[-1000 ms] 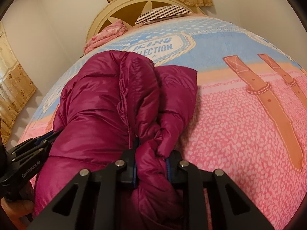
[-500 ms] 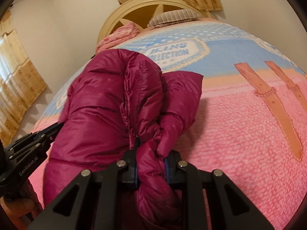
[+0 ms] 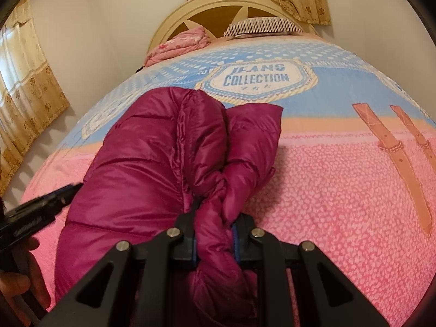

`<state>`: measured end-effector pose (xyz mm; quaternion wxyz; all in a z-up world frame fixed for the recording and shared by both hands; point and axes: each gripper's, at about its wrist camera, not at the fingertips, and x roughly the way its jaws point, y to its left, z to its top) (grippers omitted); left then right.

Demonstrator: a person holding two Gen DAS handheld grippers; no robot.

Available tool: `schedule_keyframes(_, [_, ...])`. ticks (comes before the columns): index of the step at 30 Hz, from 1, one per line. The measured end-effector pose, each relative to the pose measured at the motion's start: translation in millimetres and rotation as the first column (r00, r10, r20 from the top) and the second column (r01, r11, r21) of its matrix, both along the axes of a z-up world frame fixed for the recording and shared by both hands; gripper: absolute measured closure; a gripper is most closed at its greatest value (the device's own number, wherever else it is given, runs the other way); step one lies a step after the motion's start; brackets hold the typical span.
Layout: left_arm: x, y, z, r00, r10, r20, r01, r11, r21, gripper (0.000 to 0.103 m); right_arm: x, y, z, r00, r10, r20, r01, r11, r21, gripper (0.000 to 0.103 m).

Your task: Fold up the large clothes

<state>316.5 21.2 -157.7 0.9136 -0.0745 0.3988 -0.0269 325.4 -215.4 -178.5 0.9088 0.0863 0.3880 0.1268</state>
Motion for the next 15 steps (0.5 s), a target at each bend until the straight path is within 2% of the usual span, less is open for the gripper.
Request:
schedule_keyframes(2, [-2, 2, 1, 1.000, 0.014, 0.010, -0.013, 0.999, -0.041, 0.001, -2, 0, -3, 1.000, 0.005, -0.005, -0.005, 1.000, -0.016, 0.082])
schedule_keyframes(3, [-1, -1, 2, 1.000, 0.008, 0.008, -0.008, 0.999, -0.031, 0.001, -2, -1, -4, 1.000, 0.007, -0.007, -0.008, 1.000, -0.018, 0.082])
schedule_keyframes(8, [14, -10, -17, 0.998, 0.036, -0.060, -0.040, 0.997, -0.067, 0.001, -1, -8, -11, 1.000, 0.003, -0.013, -0.004, 1.000, -0.008, 0.082])
schedule_keyframes(10, [20, -18, -28, 0.994, 0.040, -0.098, -0.043, 0.999, -0.028, 0.001, -2, -9, -13, 1.000, 0.001, -0.012, -0.001, 1.000, -0.011, 0.082])
schedule_keyframes(12, [21, -24, -36, 0.994, 0.036, -0.099, -0.037, 0.999, -0.005, 0.001, -4, -9, -14, 1.000, -0.001, -0.011, 0.001, 1.000, -0.012, 0.082])
schedule_keyframes(13, [22, -28, -39, 0.995, 0.026, -0.100, -0.026, 1.000, 0.005, 0.004, -3, -10, -15, 1.000, -0.006, -0.013, 0.006, 1.000, -0.006, 0.082])
schedule_keyframes(15, [19, -36, -38, 0.996, -0.013, -0.093, 0.014, 1.000, 0.002, 0.031, -4, -11, -17, 1.000, -0.010, -0.017, 0.010, 1.000, 0.006, 0.082])
